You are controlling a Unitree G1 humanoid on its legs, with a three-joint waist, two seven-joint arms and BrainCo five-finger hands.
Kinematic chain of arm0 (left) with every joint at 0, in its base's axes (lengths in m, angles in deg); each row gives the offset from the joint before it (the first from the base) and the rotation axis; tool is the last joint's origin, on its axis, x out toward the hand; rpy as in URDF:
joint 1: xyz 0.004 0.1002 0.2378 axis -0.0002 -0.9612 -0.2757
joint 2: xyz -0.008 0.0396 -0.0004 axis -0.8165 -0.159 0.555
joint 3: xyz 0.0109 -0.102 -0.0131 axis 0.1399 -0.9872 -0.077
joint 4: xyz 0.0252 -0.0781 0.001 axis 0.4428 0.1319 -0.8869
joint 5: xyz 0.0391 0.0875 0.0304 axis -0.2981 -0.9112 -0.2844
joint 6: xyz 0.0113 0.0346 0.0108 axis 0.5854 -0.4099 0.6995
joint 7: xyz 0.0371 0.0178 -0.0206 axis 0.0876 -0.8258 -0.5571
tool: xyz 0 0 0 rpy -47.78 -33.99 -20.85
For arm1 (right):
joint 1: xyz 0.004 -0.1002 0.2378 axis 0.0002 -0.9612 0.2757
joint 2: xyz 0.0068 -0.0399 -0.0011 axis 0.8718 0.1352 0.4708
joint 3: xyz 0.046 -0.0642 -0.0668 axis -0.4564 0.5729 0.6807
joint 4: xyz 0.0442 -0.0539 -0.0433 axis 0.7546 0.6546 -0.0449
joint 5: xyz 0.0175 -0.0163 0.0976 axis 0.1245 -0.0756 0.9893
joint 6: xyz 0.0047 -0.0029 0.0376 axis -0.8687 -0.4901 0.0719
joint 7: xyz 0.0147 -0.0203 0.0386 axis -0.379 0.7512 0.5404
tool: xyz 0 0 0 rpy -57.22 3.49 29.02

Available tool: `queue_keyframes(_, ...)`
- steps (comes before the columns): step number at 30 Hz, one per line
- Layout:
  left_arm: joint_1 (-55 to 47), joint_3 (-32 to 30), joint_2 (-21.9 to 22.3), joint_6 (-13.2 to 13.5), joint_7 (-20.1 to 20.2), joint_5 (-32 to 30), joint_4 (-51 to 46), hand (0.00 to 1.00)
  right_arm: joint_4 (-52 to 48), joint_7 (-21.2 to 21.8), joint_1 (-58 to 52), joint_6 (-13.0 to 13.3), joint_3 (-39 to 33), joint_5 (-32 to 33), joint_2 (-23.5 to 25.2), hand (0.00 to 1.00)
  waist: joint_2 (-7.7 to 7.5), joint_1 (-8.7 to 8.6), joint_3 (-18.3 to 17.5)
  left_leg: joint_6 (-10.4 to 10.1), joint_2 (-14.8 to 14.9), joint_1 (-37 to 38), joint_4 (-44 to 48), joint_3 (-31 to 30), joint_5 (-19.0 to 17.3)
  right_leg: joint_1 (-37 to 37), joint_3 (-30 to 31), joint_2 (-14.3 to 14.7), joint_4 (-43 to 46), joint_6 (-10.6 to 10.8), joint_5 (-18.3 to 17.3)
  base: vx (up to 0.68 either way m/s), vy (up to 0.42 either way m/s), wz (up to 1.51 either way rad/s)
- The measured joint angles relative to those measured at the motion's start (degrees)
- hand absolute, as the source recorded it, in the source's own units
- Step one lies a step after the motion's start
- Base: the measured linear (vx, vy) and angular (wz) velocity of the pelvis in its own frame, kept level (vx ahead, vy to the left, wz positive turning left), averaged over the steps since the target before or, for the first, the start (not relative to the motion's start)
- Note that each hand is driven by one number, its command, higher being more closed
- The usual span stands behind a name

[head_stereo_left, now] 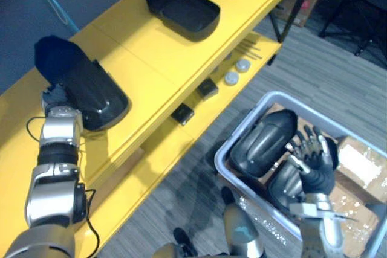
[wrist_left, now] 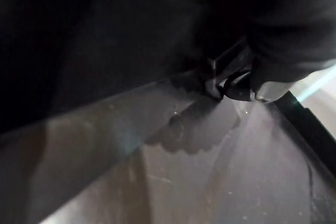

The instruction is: Walk over and take plastic housings, then place them on the shelf

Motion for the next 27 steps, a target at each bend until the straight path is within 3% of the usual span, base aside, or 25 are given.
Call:
queue_keyframes(4,1.6,-0.03,0.0,0.02,-1.76,-0.13,-0.03,1.0,-1.86,-1.16,-0.02,0.01,1.12,0.59,-0.06,0.0,0.11,-0.14,1.13,0.09,-0.11,0.0,0.13,0.17,-0.07,-0.02,0.05,-0.17,0.0,0.0,0.0,0.02,0.008,-0.01)
queue_keyframes(5,1.89,-0.03,0.0,0.03,-1.81,-0.11,-0.04,0.0,-1.88,-1.18,-0.03,0.01,1.12,0.7,-0.11,0.0,0.05,-0.14,1.36,0.12,-0.1,0.0,0.16,0.17,-0.09,-0.01,0.05,-0.16,0.01,0.0,0.0,0.0,0.0,0.0)
queue_keyframes(17,2.09,-0.3,0.16,0.44,-8.51,3.81,-0.94,0.0,-2.02,-0.91,-0.84,0.06,1.22,2.56,-0.67,0.0,0.11,-0.1,2.94,1.19,0.35,-0.99,3.14,2.19,-0.93,-0.83,1.11,0.04,0.98,0.01,-0.01,-0.01,-0.003,-0.04)
queue_keyframes(23,1.29,-2.17,0.31,5.8,-14.15,11.11,-1.29,0.0,-3.28,0.5,-2.18,0.08,1.21,2.71,-0.67,0.0,0.11,-0.28,2.94,1.44,0.45,-0.73,3.88,2.83,-1.09,-0.72,1.22,0.03,1.76,-0.05,-0.06,-0.02,-0.001,-0.01)
queue_keyframes(27,-1.05,-2.7,0.69,11.24,-19.08,16.01,-1.28,0.0,-3.38,1.58,-2.82,1.48,1.14,2.64,-0.65,0.0,0.11,-0.41,2.93,1.46,0.43,0.55,3.93,2.9,-1.09,0.32,1.18,0.03,2.3,-0.14,-0.16,-0.04,-0.006,0.0)
